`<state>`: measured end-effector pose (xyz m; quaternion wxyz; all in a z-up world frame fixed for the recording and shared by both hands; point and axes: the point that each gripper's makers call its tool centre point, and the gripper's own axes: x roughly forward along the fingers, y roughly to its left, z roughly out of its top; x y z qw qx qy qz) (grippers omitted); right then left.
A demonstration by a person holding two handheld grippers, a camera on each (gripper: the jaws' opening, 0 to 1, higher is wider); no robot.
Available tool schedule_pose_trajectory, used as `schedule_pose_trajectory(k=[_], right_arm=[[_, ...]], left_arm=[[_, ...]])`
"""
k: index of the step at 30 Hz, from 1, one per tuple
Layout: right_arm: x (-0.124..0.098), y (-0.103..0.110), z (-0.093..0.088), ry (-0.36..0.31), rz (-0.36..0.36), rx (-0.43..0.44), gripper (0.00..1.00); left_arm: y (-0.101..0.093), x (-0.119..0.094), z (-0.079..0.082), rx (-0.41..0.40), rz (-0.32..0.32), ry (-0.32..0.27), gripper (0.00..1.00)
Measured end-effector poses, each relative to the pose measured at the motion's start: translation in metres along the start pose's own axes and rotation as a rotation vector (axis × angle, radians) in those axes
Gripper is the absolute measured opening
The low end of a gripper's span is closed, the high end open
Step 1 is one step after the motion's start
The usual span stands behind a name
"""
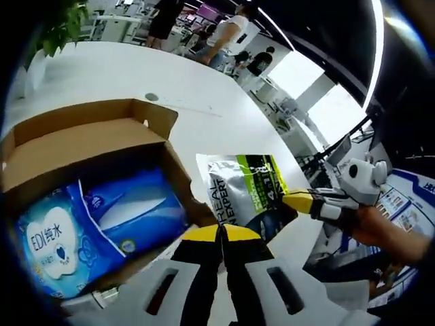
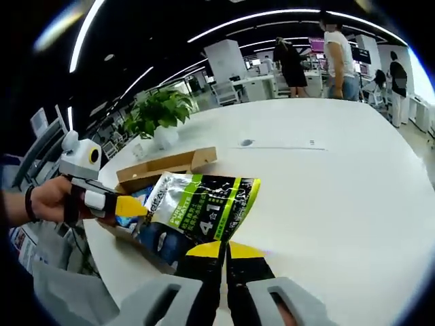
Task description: Operate the shoe box by opening the lid, removing the specified soft item, and placing it in the target area until the item is outside and the box remains undamaged.
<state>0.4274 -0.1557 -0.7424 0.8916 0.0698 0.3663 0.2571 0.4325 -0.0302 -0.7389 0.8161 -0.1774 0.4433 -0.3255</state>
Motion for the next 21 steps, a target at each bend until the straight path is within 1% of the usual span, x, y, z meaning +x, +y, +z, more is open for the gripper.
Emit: schedule_pose_trajectory(k=[8, 14, 21], right_arm=[[-0.014, -0.024, -0.008, 0.001, -0.023, 0.022, 0.0], [-0.022, -0.04, -0.012, 0.003, -0.034, 0.034, 0.0], [-0.026, -0.057, -0.012, 0.006, -0.038, 0.043, 0.0]], left_arm=[[-0.021, 0.021, -0.003, 0.017, -0.016, 0.017, 0.0], [-0.03, 0.035, -0.006, 0.013, -0.03, 0.025, 0.0], [-0.04, 0.049, -0.006, 0.027, -0.032, 0.025, 0.0]])
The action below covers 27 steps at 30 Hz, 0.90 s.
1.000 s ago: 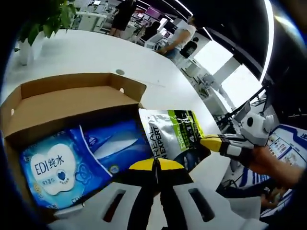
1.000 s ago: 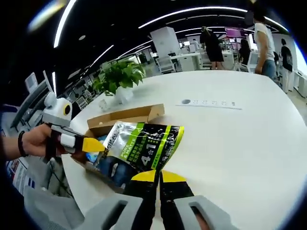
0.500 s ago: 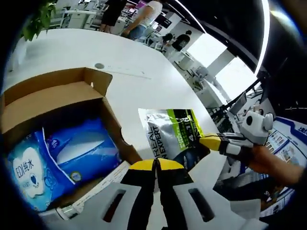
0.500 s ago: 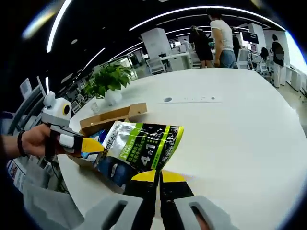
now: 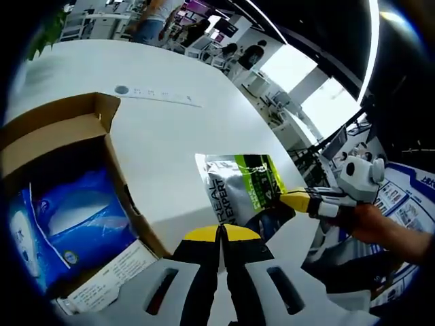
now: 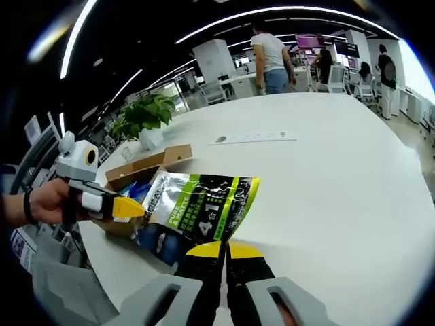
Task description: Operate the shoe box by opening the lid, removing the specified soft item, and placing it in the target area until the item is outside and the box remains undamaged.
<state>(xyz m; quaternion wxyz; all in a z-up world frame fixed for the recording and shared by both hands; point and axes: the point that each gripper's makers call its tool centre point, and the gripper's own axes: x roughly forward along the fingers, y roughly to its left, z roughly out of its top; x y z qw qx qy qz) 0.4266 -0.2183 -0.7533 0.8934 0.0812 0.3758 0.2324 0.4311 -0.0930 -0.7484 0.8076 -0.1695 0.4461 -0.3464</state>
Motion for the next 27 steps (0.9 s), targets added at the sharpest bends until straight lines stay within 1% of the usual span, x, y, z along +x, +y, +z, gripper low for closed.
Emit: schedule_pose_trajectory(k=[5, 13, 21, 27], right_arm=[[0.001, -0.011, 0.001, 0.007, -0.004, 0.0, 0.0], [0.006, -0.029, -0.002, 0.03, -0.006, 0.002, 0.0], [0.014, -0.041, -0.003, 0.042, -0.002, 0.009, 0.0], [0.022, -0.049, -0.005, 0.053, 0.001, 0.016, 0.0]], left_arm=[[0.0, 0.014, -0.003, 0.003, 0.011, 0.01, 0.0], [-0.002, 0.031, 0.0, 0.022, 0.022, 0.025, 0.0], [0.0, 0.043, 0.003, 0.036, 0.038, 0.039, 0.0], [0.003, 0.052, 0.0, 0.043, 0.054, 0.058, 0.0]])
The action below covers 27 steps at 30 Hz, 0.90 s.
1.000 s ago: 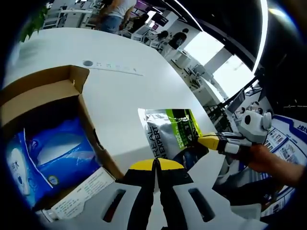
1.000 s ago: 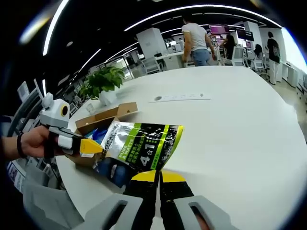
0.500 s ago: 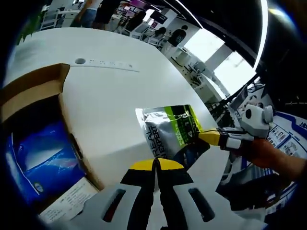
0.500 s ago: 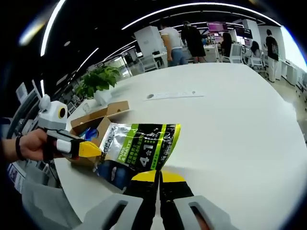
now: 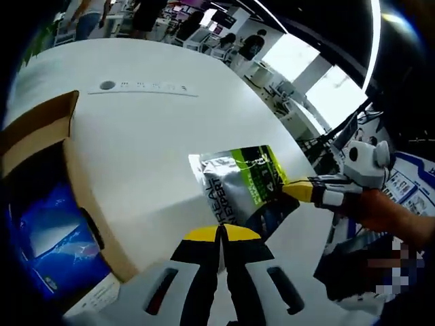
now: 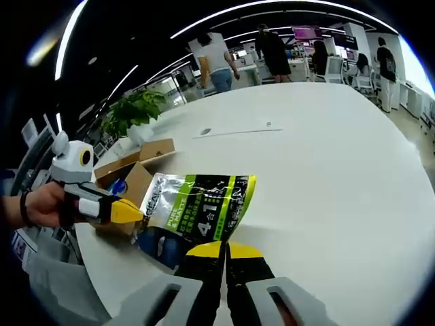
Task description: Operate the shoe box by opening the lid, removing the specified soft item, and placing it in the target area until the item is outside and the box remains undamaged.
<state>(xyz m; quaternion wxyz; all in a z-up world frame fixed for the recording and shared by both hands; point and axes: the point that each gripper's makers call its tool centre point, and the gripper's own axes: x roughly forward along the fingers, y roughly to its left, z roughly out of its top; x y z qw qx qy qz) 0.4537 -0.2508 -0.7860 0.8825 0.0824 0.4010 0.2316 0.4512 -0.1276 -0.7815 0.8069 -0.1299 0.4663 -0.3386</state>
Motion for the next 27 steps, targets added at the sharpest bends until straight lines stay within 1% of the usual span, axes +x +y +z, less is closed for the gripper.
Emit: schedule_pose_trajectory(k=[10, 13, 18, 27], right_arm=[[0.009, -0.011, -0.005, 0.024, 0.0, 0.006, 0.0], [0.013, -0.015, -0.009, 0.035, 0.0, 0.013, 0.0], [0.018, -0.018, -0.012, 0.047, -0.004, 0.017, 0.0], [0.024, -0.023, -0.021, 0.065, -0.006, 0.035, 0.0]], left_arm=[[0.004, 0.014, -0.001, 0.037, 0.02, 0.035, 0.0], [0.005, 0.018, -0.002, 0.055, 0.038, 0.05, 0.0], [0.007, 0.024, -0.007, 0.123, 0.07, 0.085, 0.0], [0.013, 0.033, -0.012, 0.147, 0.114, 0.127, 0.0]])
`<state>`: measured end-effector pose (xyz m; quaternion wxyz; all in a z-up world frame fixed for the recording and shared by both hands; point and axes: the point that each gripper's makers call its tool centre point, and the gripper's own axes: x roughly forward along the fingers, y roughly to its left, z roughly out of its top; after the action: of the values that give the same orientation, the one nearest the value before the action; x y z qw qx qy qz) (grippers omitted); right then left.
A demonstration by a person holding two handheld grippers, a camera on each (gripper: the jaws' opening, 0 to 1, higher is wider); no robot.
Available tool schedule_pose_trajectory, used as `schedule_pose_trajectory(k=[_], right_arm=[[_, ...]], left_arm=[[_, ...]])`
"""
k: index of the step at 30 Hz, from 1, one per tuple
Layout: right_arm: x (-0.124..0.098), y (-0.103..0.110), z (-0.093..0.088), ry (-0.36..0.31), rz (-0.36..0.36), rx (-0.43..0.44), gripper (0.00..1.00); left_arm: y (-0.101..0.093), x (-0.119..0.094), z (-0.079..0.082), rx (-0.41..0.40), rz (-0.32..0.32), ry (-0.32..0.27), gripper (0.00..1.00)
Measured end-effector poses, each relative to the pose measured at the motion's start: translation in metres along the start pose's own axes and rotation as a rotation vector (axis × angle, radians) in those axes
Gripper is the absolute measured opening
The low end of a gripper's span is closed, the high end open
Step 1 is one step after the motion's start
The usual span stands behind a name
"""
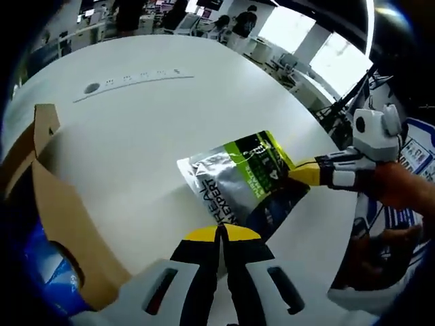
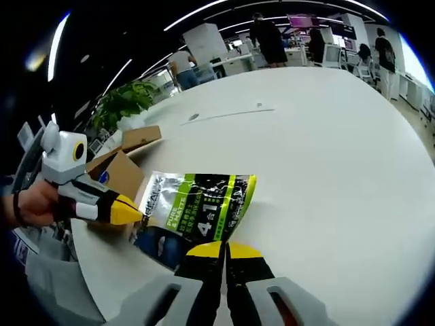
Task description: Operate the shoe box by opening the lid, removing the specified soft item, and placing it in the target area until the item is outside and the box remains undamaged.
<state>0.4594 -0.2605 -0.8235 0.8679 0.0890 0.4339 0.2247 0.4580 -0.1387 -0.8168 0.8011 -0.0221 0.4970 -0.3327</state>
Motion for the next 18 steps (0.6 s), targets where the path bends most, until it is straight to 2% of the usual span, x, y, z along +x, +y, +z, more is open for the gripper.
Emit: schedule_pose_trajectory(k=[18], right_arm=[[0.009, -0.002, -0.013, 0.033, 0.007, 0.001, 0.0]], left_arm=[[0.007, 0.012, -0.013, 0.055, 0.068, 0.09, 0.0]])
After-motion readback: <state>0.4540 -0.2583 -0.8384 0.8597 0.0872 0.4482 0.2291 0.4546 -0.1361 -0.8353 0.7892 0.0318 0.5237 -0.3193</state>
